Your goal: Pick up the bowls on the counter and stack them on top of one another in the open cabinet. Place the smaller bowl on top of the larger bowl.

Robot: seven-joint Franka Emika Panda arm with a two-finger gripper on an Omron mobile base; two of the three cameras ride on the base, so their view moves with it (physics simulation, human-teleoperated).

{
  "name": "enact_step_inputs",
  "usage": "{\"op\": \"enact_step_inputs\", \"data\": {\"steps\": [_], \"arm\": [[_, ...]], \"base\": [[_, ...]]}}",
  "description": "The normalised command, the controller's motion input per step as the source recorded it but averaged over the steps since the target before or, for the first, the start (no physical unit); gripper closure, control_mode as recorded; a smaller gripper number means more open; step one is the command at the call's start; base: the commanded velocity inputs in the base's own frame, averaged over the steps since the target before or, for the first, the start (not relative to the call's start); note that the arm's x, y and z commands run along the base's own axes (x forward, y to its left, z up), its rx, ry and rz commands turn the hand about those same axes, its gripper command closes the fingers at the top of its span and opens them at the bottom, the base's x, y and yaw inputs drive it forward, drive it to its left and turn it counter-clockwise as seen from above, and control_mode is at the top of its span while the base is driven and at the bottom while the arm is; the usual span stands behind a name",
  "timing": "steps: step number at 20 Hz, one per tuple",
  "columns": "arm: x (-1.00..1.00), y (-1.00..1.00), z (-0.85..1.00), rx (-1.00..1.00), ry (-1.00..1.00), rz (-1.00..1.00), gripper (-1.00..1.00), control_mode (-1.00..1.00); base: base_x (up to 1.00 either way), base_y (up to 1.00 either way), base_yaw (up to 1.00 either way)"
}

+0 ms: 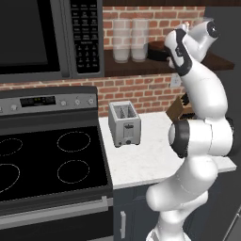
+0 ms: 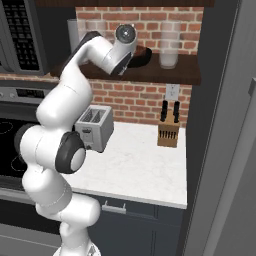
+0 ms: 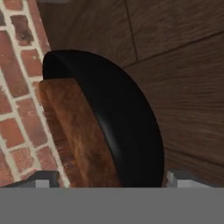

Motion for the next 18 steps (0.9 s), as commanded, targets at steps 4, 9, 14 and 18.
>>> {"op": "enact_step_inputs", "data": {"steps": [4, 9, 14, 18], "arm": [[-0.34, 0.02, 0.03, 0.00, -0.43, 0.00, -1.00, -1.00], [-0.91, 0.00, 0.32, 0.00, -0.16, 0.00, -1.00, -1.00], [-1.00, 0.01, 0.53, -0.02, 0.05, 0.00, -1.00, -1.00], [-1.00, 0.00, 0.38, -0.07, 0.18, 0.00, -1.00, -1.00]], "base": [[0.00, 0.00, 0.00], [0.00, 0.00, 0.00], [0.00, 0.00, 0.00], [0.00, 0.00, 0.00]]}}
